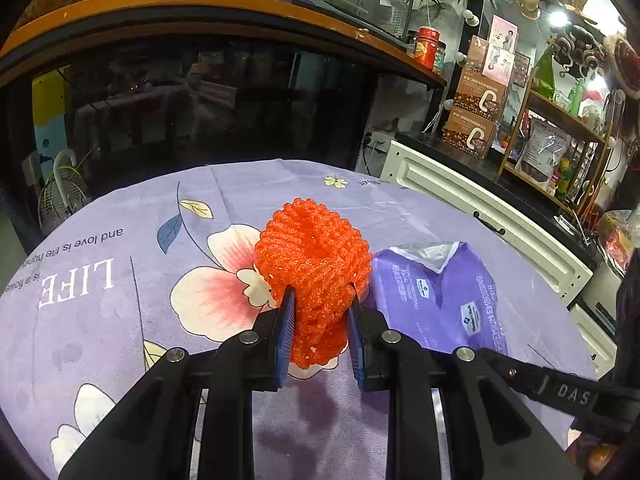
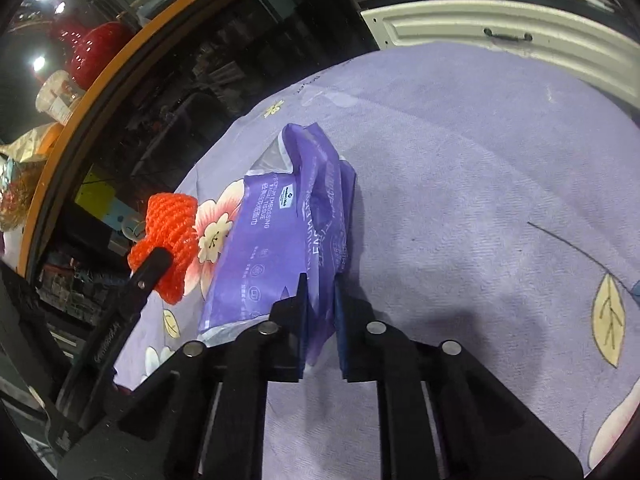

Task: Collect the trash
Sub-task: 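Close the left tool on the orange mesh net while the right tool grasps the purple wipes packet, then carry the purple packet over the bin and open the right tool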

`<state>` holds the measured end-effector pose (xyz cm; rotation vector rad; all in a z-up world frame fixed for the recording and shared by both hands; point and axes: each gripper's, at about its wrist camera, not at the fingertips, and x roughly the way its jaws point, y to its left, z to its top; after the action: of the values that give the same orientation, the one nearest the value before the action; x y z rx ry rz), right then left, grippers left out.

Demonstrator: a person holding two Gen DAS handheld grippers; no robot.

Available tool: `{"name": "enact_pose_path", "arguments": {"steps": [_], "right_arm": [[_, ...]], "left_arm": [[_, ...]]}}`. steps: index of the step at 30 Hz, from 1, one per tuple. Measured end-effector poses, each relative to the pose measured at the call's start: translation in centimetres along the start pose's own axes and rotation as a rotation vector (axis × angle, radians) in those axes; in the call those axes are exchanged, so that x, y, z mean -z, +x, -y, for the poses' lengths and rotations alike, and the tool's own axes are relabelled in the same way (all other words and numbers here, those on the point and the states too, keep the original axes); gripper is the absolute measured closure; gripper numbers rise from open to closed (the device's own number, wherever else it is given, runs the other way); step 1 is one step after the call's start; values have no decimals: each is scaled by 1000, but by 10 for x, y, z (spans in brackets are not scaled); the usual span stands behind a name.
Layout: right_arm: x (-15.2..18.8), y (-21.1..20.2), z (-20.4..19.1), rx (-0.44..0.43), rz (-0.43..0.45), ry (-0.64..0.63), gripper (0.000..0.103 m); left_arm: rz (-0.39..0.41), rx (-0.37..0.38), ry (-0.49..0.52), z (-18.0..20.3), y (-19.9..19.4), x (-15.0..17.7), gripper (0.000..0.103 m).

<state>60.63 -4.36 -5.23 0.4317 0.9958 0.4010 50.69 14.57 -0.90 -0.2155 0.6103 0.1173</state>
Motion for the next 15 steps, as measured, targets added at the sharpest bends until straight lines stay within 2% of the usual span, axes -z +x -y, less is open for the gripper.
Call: {"name": "enact_pose_path", "arguments": {"steps": [7, 15], "right_arm": [[11, -44, -1, 71, 109, -150, 92], [37, -108, 25, 125, 180, -211, 93]], "left_arm": [[34, 14, 9, 4, -8, -1, 79], [46, 82, 59, 25, -16, -1, 79]]}}
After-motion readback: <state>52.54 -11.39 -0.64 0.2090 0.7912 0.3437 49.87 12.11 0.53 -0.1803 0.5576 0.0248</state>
